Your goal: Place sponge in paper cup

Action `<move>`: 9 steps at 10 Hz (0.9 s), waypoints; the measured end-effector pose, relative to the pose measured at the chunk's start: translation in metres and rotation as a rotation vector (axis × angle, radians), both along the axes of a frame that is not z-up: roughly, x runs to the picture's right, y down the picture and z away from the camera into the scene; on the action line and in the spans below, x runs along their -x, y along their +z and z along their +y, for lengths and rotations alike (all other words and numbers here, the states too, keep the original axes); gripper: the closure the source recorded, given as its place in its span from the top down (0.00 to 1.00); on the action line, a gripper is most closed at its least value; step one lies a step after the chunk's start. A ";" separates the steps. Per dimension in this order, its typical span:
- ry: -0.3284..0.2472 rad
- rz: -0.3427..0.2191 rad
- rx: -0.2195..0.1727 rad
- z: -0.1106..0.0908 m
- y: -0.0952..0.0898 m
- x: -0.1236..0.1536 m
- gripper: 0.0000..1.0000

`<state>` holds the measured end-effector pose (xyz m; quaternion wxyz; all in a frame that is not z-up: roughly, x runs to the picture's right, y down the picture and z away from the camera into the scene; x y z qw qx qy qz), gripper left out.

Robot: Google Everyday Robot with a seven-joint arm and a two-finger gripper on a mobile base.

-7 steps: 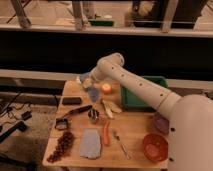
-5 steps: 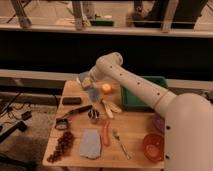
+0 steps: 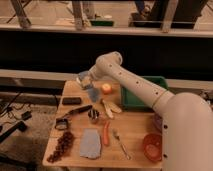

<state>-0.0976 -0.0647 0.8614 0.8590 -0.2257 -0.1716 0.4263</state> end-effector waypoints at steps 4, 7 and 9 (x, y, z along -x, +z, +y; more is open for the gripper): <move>0.022 -0.005 -0.016 -0.003 0.008 0.013 0.13; 0.031 -0.011 -0.022 -0.008 0.014 0.017 0.13; 0.025 -0.018 -0.035 -0.014 0.018 0.023 0.13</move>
